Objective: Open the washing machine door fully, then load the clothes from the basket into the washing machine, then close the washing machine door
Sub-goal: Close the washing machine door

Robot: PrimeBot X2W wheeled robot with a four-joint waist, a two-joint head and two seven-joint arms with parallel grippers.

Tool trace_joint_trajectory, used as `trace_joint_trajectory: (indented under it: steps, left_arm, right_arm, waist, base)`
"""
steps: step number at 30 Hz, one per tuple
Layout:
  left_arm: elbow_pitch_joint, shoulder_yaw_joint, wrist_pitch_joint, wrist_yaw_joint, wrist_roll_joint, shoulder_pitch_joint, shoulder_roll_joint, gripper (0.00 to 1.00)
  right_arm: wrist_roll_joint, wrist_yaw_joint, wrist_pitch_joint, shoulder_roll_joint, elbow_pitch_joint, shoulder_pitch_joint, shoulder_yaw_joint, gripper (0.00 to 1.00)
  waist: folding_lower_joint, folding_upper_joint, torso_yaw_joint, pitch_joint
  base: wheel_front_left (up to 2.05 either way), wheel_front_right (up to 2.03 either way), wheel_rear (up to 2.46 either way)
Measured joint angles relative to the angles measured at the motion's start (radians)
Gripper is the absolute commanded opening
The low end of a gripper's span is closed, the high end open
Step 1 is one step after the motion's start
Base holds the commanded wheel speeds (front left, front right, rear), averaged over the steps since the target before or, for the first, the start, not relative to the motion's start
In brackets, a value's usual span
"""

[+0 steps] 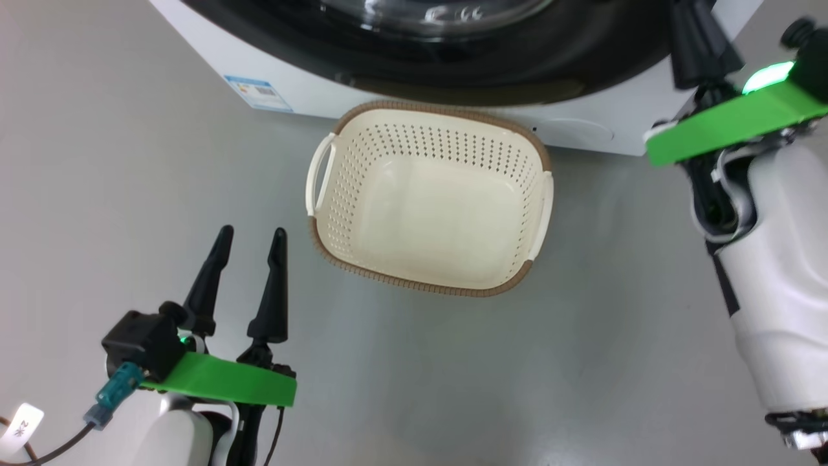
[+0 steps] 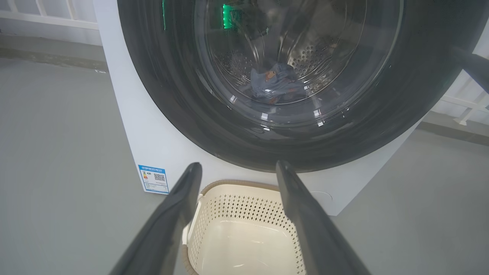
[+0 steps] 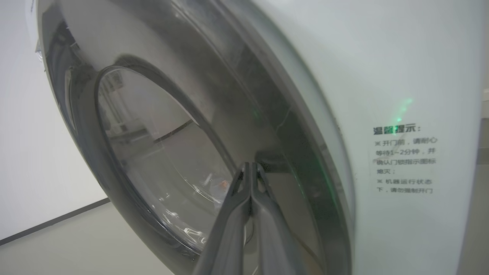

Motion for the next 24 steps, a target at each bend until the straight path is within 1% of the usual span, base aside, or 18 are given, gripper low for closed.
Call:
trace_joint_trajectory:
  steps: [4,8,13,15,17,18,19,20,21,22,23,24]
  left_arm:
    - [-0.001,-0.008,0.0,0.0,-0.005,-0.007,-0.001,1.0]
    - [0.0,-0.009,0.0,0.0,-0.007,-0.021,-0.001,1.0]
    - [0.002,-0.002,0.0,0.0,-0.007,-0.021,-0.001,1.0]
    - [0.007,0.002,0.0,0.0,-0.007,-0.021,-0.001,1.0]
    - [0.016,0.007,0.0,0.0,-0.007,-0.02,0.0,1.0]
    - [0.021,0.01,0.0,0.0,-0.007,-0.019,0.001,1.0]
    - [0.028,0.014,0.0,0.0,-0.007,-0.019,0.002,1.0]
    - [0.034,0.018,0.0,0.0,-0.007,-0.017,0.003,1.0]
    - [0.043,0.021,0.0,0.0,-0.007,-0.015,0.004,1.0]
    - [0.052,0.025,0.0,0.0,-0.007,-0.014,0.007,1.0]
    - [0.058,0.029,0.0,0.0,-0.007,-0.013,0.009,1.0]
    - [0.064,0.035,0.0,0.0,-0.007,-0.011,0.011,1.0]
  right_arm:
    - [-0.01,0.001,0.0,0.003,0.016,-0.034,-0.034,0.0]
    - [-0.044,0.006,0.0,0.025,0.031,-0.048,-0.069,0.0]
    - [-0.048,0.005,0.0,0.03,0.032,-0.048,-0.059,0.0]
    - [-0.048,0.003,0.0,0.028,0.031,-0.046,-0.041,0.0]
    - [-0.048,0.003,0.0,0.027,0.028,-0.034,-0.027,0.06]
    - [-0.048,0.003,0.0,0.026,0.025,-0.021,-0.018,0.12]
    - [-0.047,0.003,0.0,0.026,0.023,-0.005,-0.01,0.2]
    - [-0.047,0.003,0.0,0.026,0.023,0.014,-0.003,0.36]
    - [-0.046,0.003,0.0,0.027,0.023,0.035,0.003,0.48]
    - [-0.043,0.003,0.0,0.028,0.023,0.055,0.01,0.78]
    - [-0.039,0.003,0.0,0.028,0.022,0.074,0.016,1.0]
    - [-0.038,0.003,0.0,0.028,0.023,0.091,0.022,1.0]
  waist:
    - [0.0001,0.0,0.009,0.018]
    - [0.0,0.0,0.019,0.029]
    - [0.0,0.0,0.019,0.028]
    - [0.0,0.0,0.017,0.021]
    - [0.0,0.0,0.014,0.011]
    - [0.0,0.0,0.012,0.006]
    - [0.0,0.0,0.01,-0.001]
    - [0.0,0.0,0.007,-0.007]
    - [0.0,0.0,0.004,-0.014]
    - [0.0001,0.0,0.0,-0.021]
    - [0.0,0.0,-0.004,-0.028]
    - [0.0,0.0,-0.008,-0.035]
  base:
    - [0.0,0.0,0.0]
    - [0.0,0.0,0.0]
    - [0.0,0.0,0.0]
    - [0.0,0.0,0.0]
    - [0.0,0.0,0.0]
    - [0.0,0.0,0.0]
    - [0.0,0.0,0.0]
    - [0.0,0.0,0.0]
    - [0.0,0.0,0.0]
    - [0.0,0.0,0.0]
    - [0.0,0.0,0.0]
    - [0.0,0.0,0.0]
